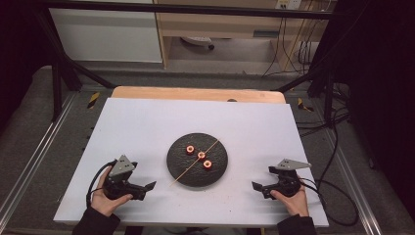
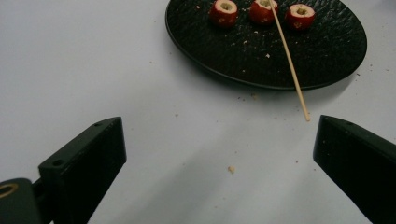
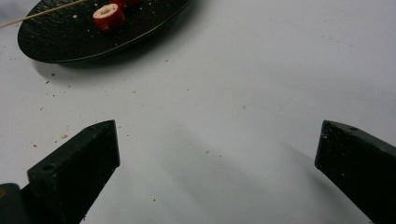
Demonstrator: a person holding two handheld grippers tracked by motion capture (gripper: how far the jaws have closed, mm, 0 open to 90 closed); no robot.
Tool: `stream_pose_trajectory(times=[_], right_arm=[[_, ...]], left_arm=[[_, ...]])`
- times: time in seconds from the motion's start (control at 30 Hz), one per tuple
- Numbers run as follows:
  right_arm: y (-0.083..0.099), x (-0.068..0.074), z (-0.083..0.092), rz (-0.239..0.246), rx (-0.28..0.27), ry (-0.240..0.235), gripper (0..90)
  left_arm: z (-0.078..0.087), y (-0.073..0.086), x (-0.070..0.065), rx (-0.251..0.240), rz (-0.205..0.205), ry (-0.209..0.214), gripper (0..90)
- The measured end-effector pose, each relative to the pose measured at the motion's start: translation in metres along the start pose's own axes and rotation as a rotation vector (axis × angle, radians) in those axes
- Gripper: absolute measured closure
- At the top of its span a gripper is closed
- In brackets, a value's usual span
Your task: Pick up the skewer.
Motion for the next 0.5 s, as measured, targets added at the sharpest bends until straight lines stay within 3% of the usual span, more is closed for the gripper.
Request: stream_pose_trajectory(times=[0.27, 0.5], right_arm=[[0.000, 0.000, 0.000, -0.001, 0.002, -0.001, 0.4], [0.001, 0.001, -0.001, -0.003, 0.005, -0.003, 0.5]], left_arm=[[-0.007, -0.025, -0.017, -0.008, -0.011, 0.014, 4.8], [-0.022, -0.044, -0.029, 0.026, -0.031, -0.006, 8.6]])
Point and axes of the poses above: each handheld gripper's, and its own axes: z roughly backward along the jaws, y roughly out of its underside, x roughly to its left, the point moved 8 cm from there along -z, roughly forward along the jaws, and after that the axes turned 2 degrees about x, right-handed, at the moved point
